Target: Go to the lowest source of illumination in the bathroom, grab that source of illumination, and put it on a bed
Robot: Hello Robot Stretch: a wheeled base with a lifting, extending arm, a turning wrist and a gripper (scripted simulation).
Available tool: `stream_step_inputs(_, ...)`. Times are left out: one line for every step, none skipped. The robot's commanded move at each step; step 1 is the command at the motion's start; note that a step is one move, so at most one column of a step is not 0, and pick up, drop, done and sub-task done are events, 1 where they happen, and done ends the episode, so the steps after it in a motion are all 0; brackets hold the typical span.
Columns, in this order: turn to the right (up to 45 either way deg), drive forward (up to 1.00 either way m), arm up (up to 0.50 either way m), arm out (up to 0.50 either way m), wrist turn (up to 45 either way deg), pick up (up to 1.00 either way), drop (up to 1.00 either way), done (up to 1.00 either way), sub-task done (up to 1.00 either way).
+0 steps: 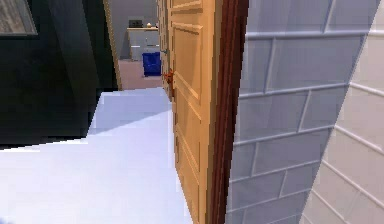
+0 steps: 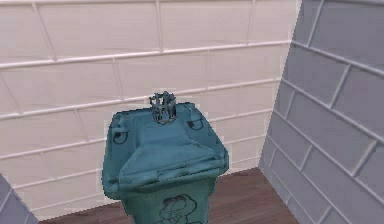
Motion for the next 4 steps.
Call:
stream_step_inputs(0.0,0.0,0.5,0.0,0.0,0.0,0.0,0.0,0.0)
stream_step_inputs(0.0,0.0,0.38,0.0,0.0,0.0,0.0,0.0,0.0)
stream_step_inputs(0.0,0.0,0.0,0.46,0.0,0.0,0.0,0.0,0.0)
stream_step_inputs(0.0,0.0,0.0,0.0,45.0,0.0,0.0,0.0,0.0)
